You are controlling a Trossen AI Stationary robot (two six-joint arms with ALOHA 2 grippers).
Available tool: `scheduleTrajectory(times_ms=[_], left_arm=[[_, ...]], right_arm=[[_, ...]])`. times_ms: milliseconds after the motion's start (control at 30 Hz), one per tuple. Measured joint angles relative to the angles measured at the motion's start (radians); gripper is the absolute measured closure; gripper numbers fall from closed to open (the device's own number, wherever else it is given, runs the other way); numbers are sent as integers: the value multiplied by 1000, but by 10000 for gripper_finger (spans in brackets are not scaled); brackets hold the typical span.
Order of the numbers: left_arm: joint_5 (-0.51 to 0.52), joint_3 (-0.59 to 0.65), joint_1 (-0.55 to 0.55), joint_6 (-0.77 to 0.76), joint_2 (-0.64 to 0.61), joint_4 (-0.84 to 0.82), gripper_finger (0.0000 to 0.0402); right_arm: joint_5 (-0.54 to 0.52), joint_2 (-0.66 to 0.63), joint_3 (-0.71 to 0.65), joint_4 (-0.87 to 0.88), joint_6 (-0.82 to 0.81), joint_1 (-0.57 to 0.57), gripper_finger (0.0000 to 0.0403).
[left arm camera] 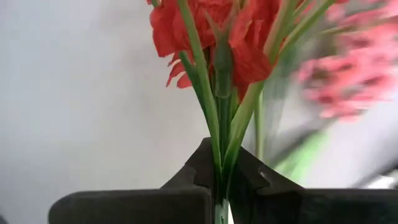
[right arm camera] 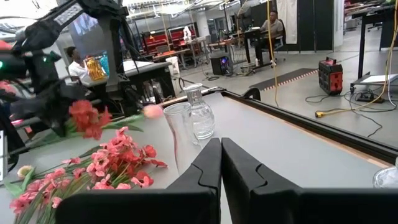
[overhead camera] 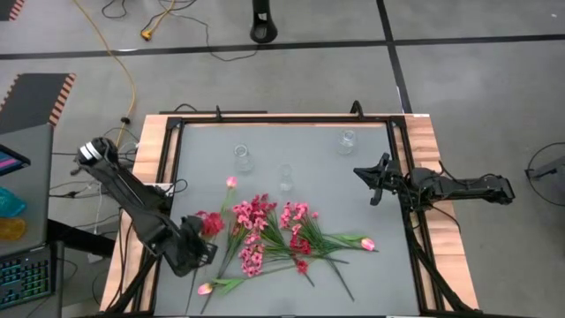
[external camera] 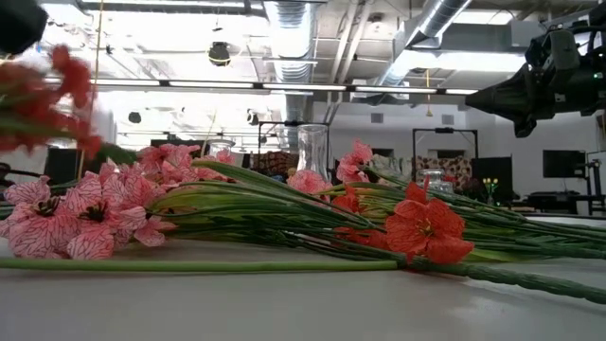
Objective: Sort flowers into vase by color
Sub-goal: Put the red flower into the top left transparent vase
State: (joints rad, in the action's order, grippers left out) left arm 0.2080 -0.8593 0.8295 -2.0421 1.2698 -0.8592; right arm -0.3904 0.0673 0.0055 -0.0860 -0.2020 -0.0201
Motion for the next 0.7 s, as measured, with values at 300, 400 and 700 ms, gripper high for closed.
scheduleTrajectory(times_ms=[300,400,700], left_arm=[[379,-1,-27,302,-141,4,399],[494,-1,-52,390,-164,5,399],[664,-2,-156,786,-185,268,396]], right_arm=[[0,0,0,-1,0,0,365],[0,0,0,-1,0,0,365],[0,0,0,-2,0,0,365]])
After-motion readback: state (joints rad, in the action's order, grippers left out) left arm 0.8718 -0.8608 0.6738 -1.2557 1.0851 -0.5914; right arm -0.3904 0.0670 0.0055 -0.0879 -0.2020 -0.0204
